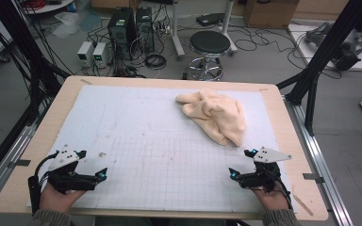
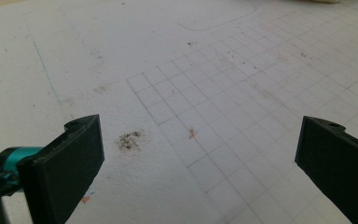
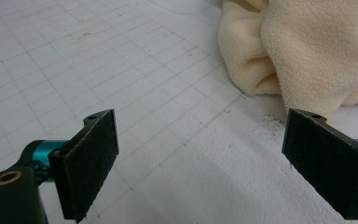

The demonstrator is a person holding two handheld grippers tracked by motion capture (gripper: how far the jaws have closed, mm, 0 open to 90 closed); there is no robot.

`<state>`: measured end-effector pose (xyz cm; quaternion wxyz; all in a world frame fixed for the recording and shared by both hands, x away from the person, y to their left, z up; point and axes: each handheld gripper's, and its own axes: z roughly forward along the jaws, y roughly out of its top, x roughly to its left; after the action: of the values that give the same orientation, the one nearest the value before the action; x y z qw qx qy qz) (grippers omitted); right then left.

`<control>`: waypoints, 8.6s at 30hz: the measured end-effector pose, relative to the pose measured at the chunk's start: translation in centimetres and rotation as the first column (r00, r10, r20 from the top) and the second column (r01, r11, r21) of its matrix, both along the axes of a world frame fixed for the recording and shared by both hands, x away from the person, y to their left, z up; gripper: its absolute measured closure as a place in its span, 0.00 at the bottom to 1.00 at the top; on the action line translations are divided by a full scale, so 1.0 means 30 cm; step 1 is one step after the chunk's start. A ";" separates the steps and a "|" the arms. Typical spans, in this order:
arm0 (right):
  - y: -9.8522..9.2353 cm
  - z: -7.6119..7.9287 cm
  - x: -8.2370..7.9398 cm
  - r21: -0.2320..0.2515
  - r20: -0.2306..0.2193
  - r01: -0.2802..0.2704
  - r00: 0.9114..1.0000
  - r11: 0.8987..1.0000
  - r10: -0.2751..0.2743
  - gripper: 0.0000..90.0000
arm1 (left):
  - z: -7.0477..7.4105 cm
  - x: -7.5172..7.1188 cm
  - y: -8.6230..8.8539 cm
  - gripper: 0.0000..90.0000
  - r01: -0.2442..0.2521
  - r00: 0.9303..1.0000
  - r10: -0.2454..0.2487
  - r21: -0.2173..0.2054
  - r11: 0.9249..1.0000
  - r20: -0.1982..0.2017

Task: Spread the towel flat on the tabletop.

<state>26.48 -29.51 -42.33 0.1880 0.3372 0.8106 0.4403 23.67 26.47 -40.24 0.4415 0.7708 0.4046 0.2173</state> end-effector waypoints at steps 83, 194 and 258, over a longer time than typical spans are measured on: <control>0.198 0.088 0.592 -0.214 -0.067 0.041 0.996 0.976 -0.057 0.75 | 0.005 0.034 0.007 0.02 -0.003 1.000 0.003 -0.033 0.999 0.001; 0.431 0.174 -0.029 -0.006 -0.048 -0.570 0.821 0.822 0.569 0.85 | 0.143 -0.087 -0.282 0.92 0.427 0.902 -0.430 0.085 0.900 0.026; 0.354 0.072 0.081 0.005 -0.164 -0.534 0.834 0.846 0.527 0.90 | -0.029 0.026 -0.160 0.96 0.421 0.904 -0.402 0.124 0.899 -0.147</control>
<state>28.92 -18.90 -40.15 0.0003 0.1295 0.8934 0.4301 24.45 21.66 -41.12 0.3922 0.8820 0.2398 0.1035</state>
